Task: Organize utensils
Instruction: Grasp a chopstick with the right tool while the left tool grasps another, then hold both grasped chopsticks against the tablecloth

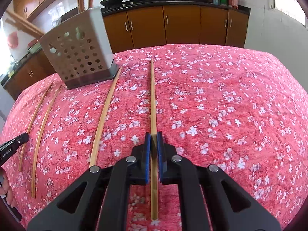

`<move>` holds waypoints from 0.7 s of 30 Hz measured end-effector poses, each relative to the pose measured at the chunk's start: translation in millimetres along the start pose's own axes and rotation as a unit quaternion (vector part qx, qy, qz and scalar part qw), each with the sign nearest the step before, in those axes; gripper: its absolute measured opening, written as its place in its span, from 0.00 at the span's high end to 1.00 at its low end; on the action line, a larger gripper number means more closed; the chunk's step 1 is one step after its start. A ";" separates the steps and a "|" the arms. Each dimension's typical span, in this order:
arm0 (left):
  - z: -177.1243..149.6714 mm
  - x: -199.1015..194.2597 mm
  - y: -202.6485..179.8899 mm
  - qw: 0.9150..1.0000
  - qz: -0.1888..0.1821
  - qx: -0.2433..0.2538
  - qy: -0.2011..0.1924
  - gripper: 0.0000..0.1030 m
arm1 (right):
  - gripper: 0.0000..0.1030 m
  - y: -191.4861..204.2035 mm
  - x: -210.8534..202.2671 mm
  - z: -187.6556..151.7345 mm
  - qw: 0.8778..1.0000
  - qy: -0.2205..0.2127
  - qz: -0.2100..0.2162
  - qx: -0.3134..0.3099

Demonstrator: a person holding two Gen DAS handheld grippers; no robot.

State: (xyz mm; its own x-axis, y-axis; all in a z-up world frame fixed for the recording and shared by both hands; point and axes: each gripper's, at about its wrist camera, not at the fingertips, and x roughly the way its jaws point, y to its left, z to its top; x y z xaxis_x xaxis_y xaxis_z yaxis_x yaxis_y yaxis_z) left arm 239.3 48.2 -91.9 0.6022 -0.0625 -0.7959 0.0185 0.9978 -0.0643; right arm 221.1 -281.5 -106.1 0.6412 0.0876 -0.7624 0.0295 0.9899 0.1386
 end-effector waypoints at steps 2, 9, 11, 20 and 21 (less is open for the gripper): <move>-2.1 -0.8 -2.2 1.000 0.007 0.014 -0.009 0.89 | 0.92 1.8 0.0 -0.3 1.000 0.000 -0.006 -0.005; -5.3 -1.6 1.7 1.000 -0.006 -0.002 -0.009 0.89 | 0.92 2.2 1.5 -0.5 1.000 0.001 -0.002 -0.002; -7.0 -2.0 1.4 1.000 -0.008 -0.003 -0.009 0.89 | 0.92 1.8 1.3 -0.6 1.000 0.000 0.000 0.000; -7.3 -2.0 4.1 1.000 -0.014 -0.011 -0.010 0.89 | 0.92 3.0 0.5 -0.9 1.000 0.000 -0.003 -0.002; -7.8 -2.7 4.3 1.000 -0.015 -0.011 -0.010 0.89 | 0.92 2.9 0.5 -1.0 1.000 0.000 -0.003 -0.002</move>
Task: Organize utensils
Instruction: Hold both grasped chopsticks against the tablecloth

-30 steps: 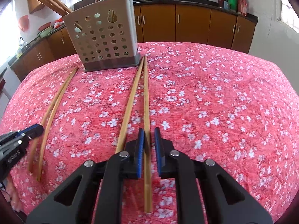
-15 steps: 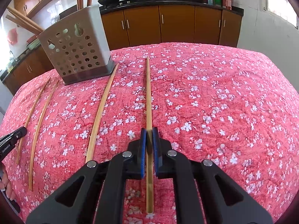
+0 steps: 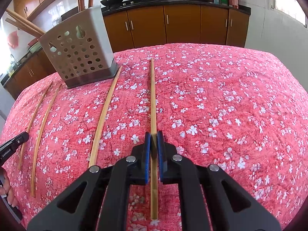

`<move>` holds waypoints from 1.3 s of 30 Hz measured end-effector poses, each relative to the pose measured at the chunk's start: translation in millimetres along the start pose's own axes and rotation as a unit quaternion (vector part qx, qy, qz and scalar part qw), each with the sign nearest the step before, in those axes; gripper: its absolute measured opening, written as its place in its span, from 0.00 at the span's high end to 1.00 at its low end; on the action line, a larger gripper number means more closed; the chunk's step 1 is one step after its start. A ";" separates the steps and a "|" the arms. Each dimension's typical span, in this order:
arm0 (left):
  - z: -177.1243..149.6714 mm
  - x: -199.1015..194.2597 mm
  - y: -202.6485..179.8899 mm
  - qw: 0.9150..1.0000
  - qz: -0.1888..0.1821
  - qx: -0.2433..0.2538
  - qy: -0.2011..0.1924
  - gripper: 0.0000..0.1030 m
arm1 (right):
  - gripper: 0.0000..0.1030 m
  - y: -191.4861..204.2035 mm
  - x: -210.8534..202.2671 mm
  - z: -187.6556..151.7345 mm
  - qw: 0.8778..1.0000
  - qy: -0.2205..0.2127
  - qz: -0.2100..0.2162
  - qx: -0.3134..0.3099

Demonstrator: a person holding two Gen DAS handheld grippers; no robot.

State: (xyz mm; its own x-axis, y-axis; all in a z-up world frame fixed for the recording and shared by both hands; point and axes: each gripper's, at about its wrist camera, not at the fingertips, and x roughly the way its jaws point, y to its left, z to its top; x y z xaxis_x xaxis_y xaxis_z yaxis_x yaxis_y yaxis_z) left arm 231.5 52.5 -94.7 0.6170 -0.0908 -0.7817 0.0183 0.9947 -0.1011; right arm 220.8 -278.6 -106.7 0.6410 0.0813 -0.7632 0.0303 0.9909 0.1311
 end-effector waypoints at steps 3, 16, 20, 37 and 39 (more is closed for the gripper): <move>-0.1 -0.2 -0.2 1.000 0.000 0.000 0.000 0.89 | 0.92 0.3 -0.3 -0.1 1.000 0.000 -0.001 -0.001; -1.5 -1.2 -0.9 1.000 -0.005 -0.008 -0.001 0.89 | 0.92 -0.3 -0.2 -0.4 1.000 -0.002 0.001 0.000; -1.5 -2.0 -1.5 1.000 -0.006 -0.010 -0.001 0.89 | 0.92 -0.4 -0.2 -0.6 1.000 -0.002 0.001 0.000; -1.3 -3.0 -2.6 1.000 -0.010 -0.014 -0.001 0.89 | 0.92 -0.9 -1.4 -1.6 1.000 -0.002 0.008 0.008; -3.4 -4.4 -5.4 1.000 0.000 -0.002 0.001 0.89 | 0.92 -0.3 -4.1 -4.0 1.000 -0.002 0.006 0.005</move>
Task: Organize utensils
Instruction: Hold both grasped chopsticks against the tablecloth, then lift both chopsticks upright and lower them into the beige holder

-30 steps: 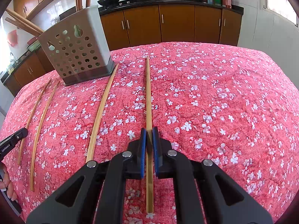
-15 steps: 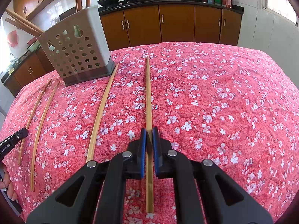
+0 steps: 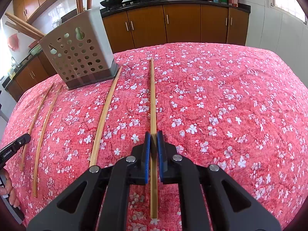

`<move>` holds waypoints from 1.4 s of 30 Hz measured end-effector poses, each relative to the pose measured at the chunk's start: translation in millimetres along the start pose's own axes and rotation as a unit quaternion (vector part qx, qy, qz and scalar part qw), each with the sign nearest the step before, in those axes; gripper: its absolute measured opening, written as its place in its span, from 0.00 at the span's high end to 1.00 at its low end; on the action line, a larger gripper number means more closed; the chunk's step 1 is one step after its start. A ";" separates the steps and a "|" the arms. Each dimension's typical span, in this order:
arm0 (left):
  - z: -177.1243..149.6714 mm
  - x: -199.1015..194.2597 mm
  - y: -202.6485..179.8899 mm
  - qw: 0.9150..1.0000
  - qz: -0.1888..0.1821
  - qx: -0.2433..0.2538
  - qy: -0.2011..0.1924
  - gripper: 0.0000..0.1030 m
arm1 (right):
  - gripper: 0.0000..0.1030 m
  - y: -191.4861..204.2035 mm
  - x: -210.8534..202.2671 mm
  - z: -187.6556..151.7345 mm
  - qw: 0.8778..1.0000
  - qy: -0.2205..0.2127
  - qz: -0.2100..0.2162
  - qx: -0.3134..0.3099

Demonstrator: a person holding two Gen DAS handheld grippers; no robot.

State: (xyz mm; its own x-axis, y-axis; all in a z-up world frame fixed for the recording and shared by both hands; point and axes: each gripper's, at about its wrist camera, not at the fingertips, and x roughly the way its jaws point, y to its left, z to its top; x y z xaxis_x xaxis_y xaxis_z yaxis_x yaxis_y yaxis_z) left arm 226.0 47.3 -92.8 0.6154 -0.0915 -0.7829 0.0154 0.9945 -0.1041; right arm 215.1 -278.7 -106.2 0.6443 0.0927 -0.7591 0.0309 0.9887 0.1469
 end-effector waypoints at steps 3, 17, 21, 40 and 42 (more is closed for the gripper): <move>-7.2 -5.5 -5.3 1.000 0.014 0.022 0.002 0.89 | 0.92 0.7 -5.1 -5.4 1.000 0.001 0.003 -0.005; 19.1 -76.6 -9.7 0.994 0.027 0.065 -0.084 0.92 | 0.92 1.1 -79.1 20.3 0.991 -0.128 0.008 -0.027; 40.1 -108.2 -15.2 0.989 0.017 0.066 -0.133 0.92 | 0.92 4.3 -106.1 36.9 0.983 -0.179 0.009 -0.031; 92.3 -175.4 -36.6 0.978 -0.073 0.069 -0.185 0.92 | 0.93 22.5 -174.6 82.3 0.964 -0.249 0.090 -0.034; 97.7 -186.7 -44.8 0.975 -0.099 0.070 -0.188 0.92 | 0.93 26.3 -188.5 90.1 0.960 -0.247 0.127 -0.032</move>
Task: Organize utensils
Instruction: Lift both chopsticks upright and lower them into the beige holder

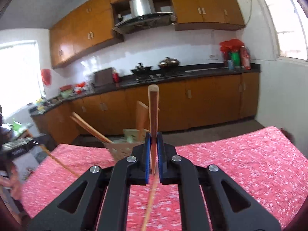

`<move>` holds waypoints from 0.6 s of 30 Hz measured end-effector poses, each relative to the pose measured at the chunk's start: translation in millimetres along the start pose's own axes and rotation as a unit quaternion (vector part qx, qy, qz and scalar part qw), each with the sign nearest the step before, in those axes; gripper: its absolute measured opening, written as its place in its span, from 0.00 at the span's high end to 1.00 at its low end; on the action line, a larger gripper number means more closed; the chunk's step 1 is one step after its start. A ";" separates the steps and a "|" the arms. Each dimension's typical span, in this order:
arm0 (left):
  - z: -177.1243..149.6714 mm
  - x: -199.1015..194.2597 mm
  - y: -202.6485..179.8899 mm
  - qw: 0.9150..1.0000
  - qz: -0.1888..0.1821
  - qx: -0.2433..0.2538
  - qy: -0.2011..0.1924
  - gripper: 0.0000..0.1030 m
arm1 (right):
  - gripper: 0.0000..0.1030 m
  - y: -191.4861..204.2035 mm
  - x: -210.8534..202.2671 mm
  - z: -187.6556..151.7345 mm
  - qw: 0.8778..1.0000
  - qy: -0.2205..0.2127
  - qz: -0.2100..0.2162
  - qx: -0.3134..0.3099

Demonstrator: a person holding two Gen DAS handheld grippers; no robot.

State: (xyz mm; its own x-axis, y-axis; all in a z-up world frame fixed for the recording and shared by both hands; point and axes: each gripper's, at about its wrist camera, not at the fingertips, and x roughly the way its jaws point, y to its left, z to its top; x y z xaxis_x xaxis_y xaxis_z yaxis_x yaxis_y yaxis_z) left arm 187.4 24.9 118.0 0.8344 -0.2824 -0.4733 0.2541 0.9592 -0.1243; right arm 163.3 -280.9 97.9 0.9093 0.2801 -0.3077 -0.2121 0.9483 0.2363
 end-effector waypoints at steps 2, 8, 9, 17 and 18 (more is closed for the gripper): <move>10.9 -6.2 -11.2 1.000 -0.015 0.003 -0.014 0.92 | 0.93 6.6 -7.3 12.5 1.000 -0.009 0.023 0.001; 54.4 -17.2 -43.7 0.996 -0.023 0.014 -0.083 0.92 | 0.93 30.7 -10.5 45.1 0.997 -0.059 0.035 -0.030; 61.2 -16.6 -47.6 0.995 -0.018 0.014 -0.092 0.92 | 0.93 32.4 -7.8 47.3 0.997 -0.061 0.035 -0.031; 114.4 11.9 -49.6 0.985 0.023 -0.026 -0.169 0.92 | 0.93 34.3 39.8 60.1 0.998 -0.058 0.020 -0.035; 117.8 16.6 -48.7 0.982 0.030 -0.031 -0.181 0.92 | 0.93 32.4 43.0 59.2 0.998 -0.054 0.018 -0.035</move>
State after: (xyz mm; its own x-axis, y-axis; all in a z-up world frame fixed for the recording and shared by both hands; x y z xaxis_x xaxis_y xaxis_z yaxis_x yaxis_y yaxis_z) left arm 246.5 -28.5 218.9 0.9693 -0.2013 -0.1410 0.1777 0.9704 -0.1639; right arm 216.7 -246.9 146.9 0.9332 0.3003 -0.1974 -0.2669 0.9470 0.1788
